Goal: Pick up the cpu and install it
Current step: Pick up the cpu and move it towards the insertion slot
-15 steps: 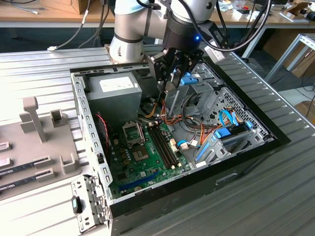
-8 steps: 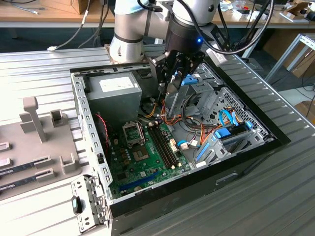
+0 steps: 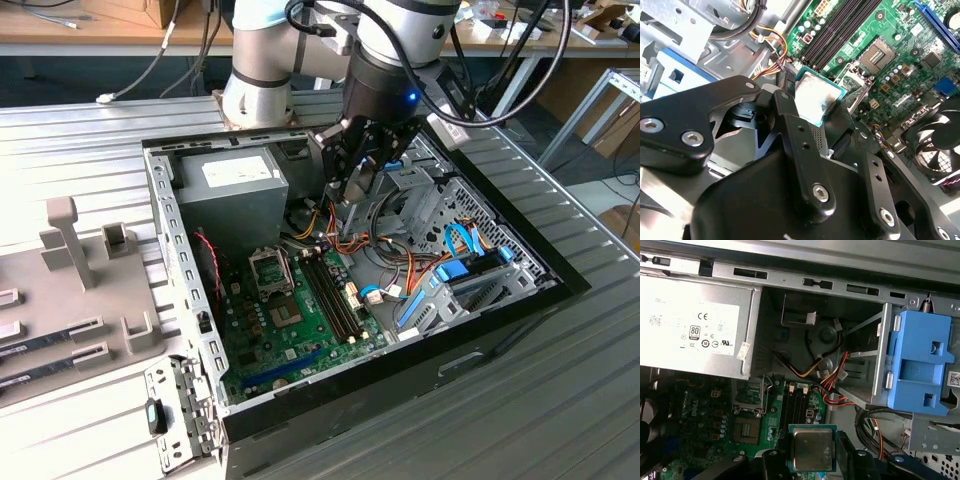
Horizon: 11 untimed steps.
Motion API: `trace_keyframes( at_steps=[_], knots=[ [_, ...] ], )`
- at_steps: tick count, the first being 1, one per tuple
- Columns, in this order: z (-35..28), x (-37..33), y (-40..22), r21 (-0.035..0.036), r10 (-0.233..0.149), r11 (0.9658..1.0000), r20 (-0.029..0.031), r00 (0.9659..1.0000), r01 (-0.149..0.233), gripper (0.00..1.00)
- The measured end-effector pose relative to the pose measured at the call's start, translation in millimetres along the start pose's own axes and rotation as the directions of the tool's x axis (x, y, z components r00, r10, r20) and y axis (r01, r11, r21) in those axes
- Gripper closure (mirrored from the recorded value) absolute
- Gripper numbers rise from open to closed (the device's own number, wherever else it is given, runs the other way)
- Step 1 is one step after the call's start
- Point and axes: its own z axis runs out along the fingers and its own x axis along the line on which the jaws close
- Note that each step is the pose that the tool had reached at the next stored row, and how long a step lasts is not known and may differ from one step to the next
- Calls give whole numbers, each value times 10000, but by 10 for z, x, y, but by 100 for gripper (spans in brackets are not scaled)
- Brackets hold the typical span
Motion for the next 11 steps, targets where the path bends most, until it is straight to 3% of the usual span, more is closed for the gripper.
trace_keyframes(
  at_steps=[11],
  knots=[
    [31,11,-75,1,0,10000,0,10000,0,53]
  ],
)
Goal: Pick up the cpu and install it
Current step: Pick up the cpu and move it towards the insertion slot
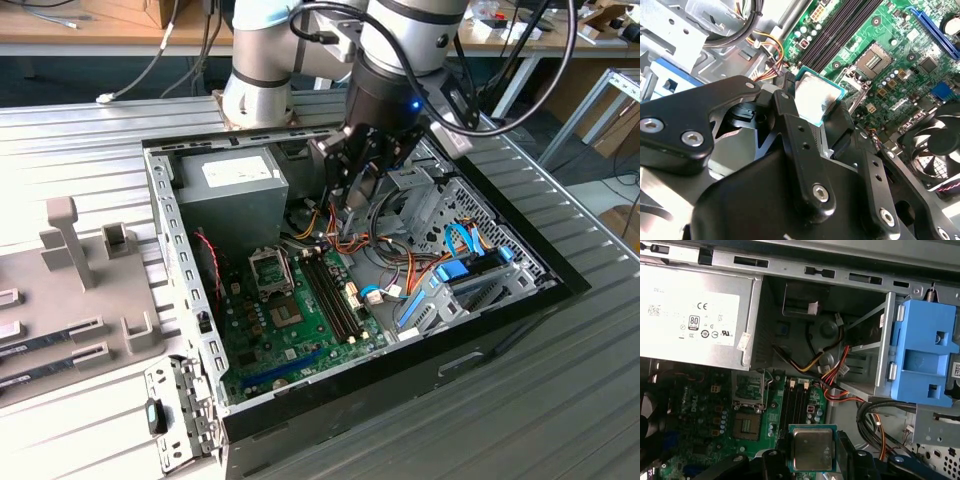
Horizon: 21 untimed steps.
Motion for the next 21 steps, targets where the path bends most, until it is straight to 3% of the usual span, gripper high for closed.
trace_keyframes(
  at_steps=[21],
  knots=[
    [51,15,-90,-1,0,10000,0,10000,0,53]
  ],
)
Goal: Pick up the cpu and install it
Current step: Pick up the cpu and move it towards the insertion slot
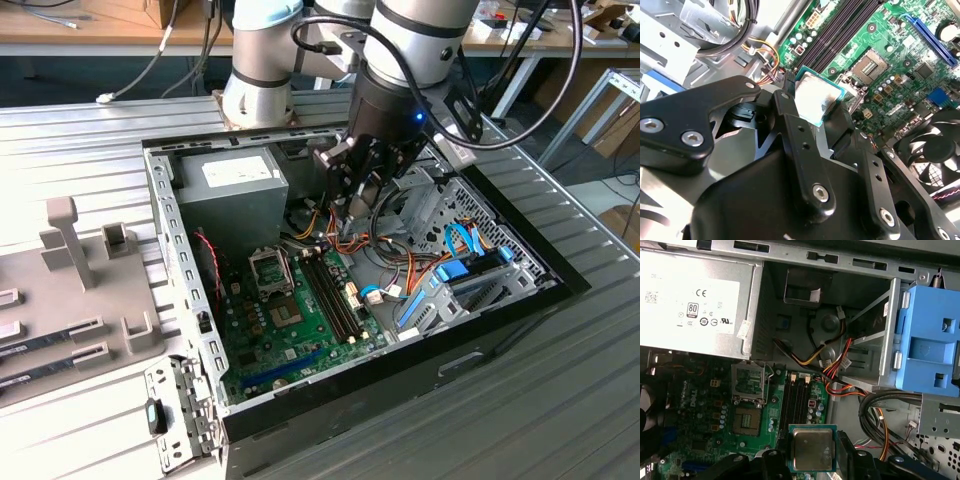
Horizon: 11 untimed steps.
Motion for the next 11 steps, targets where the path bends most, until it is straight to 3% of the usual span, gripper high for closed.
trace_keyframes(
  at_steps=[11],
  knots=[
    [36,88,-43,-1,-1,10000,0,10000,1,53]
  ],
)
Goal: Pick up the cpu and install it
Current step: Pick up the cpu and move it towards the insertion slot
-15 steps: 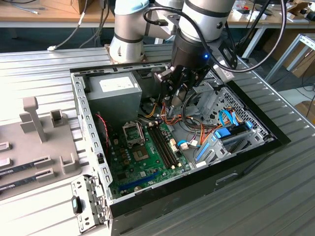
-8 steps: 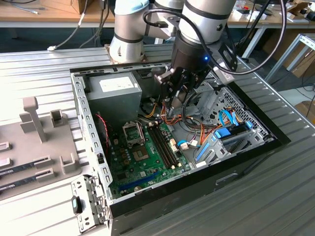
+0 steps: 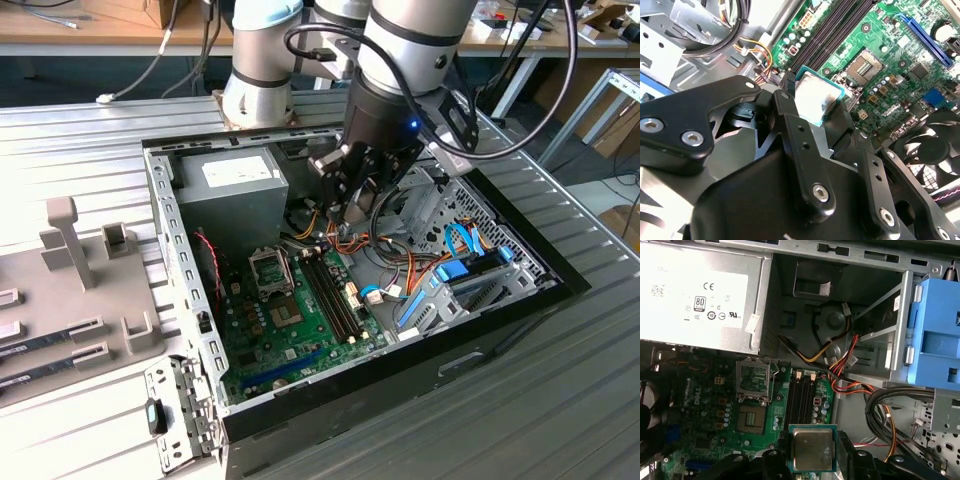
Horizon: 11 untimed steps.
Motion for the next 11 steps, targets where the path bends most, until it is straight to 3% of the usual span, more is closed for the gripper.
trace_keyframes(
  at_steps=[6,11],
  knots=[
    [21,62,-27,1,0,10000,0,10000,0,53],
    [46,150,-95,1,0,10000,0,10000,0,53]
  ],
)
